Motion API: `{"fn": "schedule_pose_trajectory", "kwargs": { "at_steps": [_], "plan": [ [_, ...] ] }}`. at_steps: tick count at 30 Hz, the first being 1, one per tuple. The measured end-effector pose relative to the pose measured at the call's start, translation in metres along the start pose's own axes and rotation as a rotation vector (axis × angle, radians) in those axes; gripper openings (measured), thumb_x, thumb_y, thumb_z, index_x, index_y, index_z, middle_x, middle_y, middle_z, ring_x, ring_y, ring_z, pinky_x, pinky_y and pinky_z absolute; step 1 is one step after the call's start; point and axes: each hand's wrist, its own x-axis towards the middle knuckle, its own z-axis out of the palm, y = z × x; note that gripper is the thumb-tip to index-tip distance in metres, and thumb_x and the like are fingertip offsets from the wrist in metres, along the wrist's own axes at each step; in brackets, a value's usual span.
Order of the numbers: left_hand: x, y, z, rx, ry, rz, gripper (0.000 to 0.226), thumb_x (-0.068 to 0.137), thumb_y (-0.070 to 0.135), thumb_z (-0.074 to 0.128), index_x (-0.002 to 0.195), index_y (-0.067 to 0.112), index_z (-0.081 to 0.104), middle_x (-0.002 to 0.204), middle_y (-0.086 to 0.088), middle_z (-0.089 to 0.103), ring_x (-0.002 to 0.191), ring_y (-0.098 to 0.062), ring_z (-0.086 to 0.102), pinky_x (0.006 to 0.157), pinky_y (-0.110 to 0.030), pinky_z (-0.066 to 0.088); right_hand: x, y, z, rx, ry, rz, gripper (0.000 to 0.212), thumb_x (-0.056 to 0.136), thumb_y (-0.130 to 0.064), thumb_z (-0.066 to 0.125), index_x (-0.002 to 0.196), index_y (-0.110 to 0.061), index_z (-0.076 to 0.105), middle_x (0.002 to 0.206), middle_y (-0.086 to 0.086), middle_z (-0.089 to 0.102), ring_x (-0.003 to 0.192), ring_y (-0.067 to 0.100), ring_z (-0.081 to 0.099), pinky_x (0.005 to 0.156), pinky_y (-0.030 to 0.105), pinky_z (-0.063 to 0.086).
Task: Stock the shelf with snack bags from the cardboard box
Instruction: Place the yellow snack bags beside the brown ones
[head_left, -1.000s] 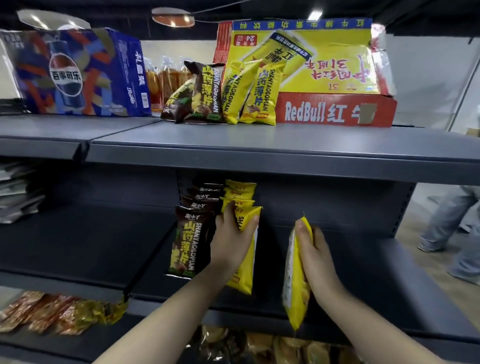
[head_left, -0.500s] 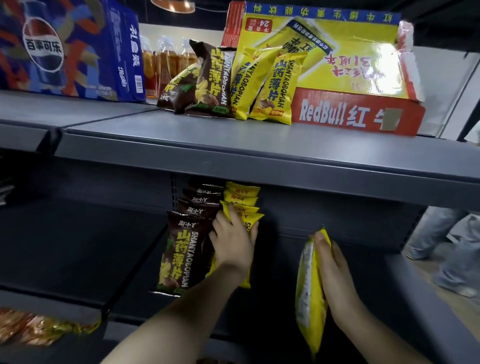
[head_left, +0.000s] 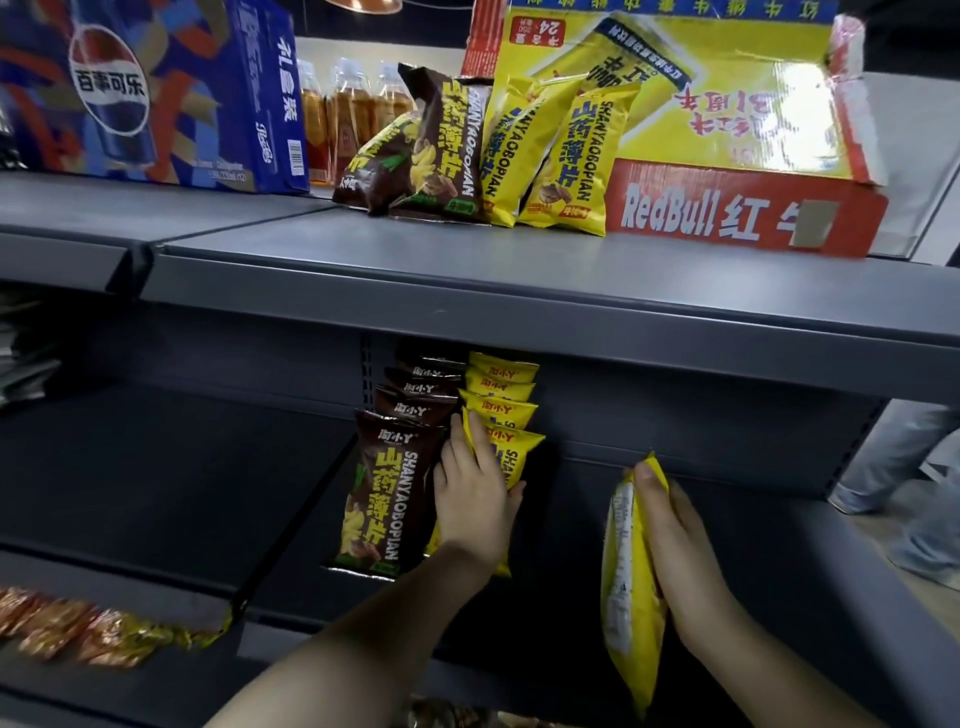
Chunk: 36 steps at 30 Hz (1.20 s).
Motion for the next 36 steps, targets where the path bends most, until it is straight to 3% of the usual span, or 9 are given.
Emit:
{"fn": "schedule_pose_trajectory", "kwargs": {
  "at_steps": [2,7,13,19,21,23,25,29,36],
  "plan": [
    [0.003,-0.003,-0.002,0.007,-0.007,0.014,0.104,0.062,0.051,0.080,0.138,-0.007,0.038,0.132,-0.025,0.050,0.109,-0.035,0.059,0.082,-0.038,0.054,-0.004,-0.001,0.003,-0.009,-0.012,-0.009,0.080,0.074,-0.074,0.045,0.134,-0.022,0.047,0.133,0.002,0.055,0.120,0.021,0.054,0.107,0.047,0.040],
    [0.010,0.000,-0.013,-0.025,0.016,-0.024,0.096,0.070,0.047,0.077,0.137,-0.009,0.038,0.136,-0.029,0.046,0.111,-0.036,0.059,0.087,-0.037,0.052,-0.010,0.003,0.006,-0.053,-0.020,0.014,0.118,0.048,-0.093,0.044,0.146,-0.028,0.034,0.144,0.001,0.046,0.130,0.022,0.047,0.110,0.049,0.036],
    [-0.021,-0.007,-0.014,0.089,0.077,0.210,0.087,0.076,0.045,0.069,0.142,-0.002,0.036,0.145,-0.024,0.039,0.132,-0.036,0.042,0.103,-0.048,0.042,-0.018,0.003,0.004,-0.065,-0.040,0.008,0.105,0.063,-0.088,0.045,0.147,-0.028,0.031,0.147,0.002,0.042,0.133,0.022,0.043,0.112,0.049,0.034],
    [-0.027,-0.038,-0.026,0.221,-0.075,0.472,0.124,0.042,0.067,0.082,0.141,0.012,0.030,0.141,-0.021,0.046,0.127,-0.033,0.050,0.094,-0.048,0.049,-0.021,0.003,0.005,-0.067,-0.056,0.015,0.108,0.060,-0.091,0.046,0.147,-0.028,0.032,0.146,0.002,0.043,0.131,0.023,0.045,0.111,0.049,0.034],
    [-0.022,-0.048,-0.039,0.324,-0.129,0.521,0.130,0.046,0.069,0.076,0.147,0.016,0.014,0.150,-0.023,0.031,0.135,-0.035,0.038,0.101,-0.049,0.042,-0.021,0.002,0.007,-0.053,-0.065,0.015,0.105,0.062,-0.089,0.046,0.146,-0.027,0.033,0.145,0.002,0.045,0.130,0.023,0.046,0.111,0.049,0.035],
    [-0.017,-0.056,-0.040,0.430,-0.204,0.588,0.126,0.065,0.066,0.067,0.146,0.021,-0.018,0.156,-0.024,-0.003,0.145,-0.037,0.009,0.114,-0.049,0.021,-0.020,0.003,0.009,-0.050,-0.065,0.021,0.107,0.059,-0.089,0.045,0.146,-0.027,0.033,0.144,0.002,0.045,0.130,0.023,0.046,0.110,0.049,0.035],
    [-0.015,-0.057,-0.038,0.433,-0.238,0.583,0.125,0.068,0.066,0.065,0.143,0.021,-0.024,0.155,-0.024,-0.009,0.145,-0.037,0.005,0.116,-0.048,0.016,-0.019,0.006,0.013,-0.048,-0.072,0.025,0.107,0.057,-0.087,0.043,0.146,-0.028,0.033,0.145,0.002,0.045,0.130,0.023,0.046,0.110,0.049,0.035],
    [-0.015,-0.051,-0.027,0.301,-0.191,0.500,0.137,0.037,0.073,0.076,0.148,0.018,0.016,0.148,-0.024,0.033,0.131,-0.036,0.044,0.098,-0.043,0.047,-0.018,0.006,0.019,-0.048,-0.085,0.016,0.098,0.067,-0.085,0.046,0.145,-0.026,0.037,0.142,0.003,0.048,0.128,0.022,0.048,0.110,0.048,0.036],
    [-0.011,-0.041,-0.016,0.284,-0.242,0.400,0.140,0.056,0.068,0.070,0.143,0.020,-0.030,0.154,-0.025,-0.013,0.145,-0.039,0.008,0.112,-0.043,0.031,-0.016,0.005,0.025,-0.050,-0.102,0.010,0.073,0.079,-0.067,0.043,0.139,-0.025,0.044,0.132,0.001,0.054,0.121,0.020,0.053,0.107,0.045,0.039]
  ]
}}
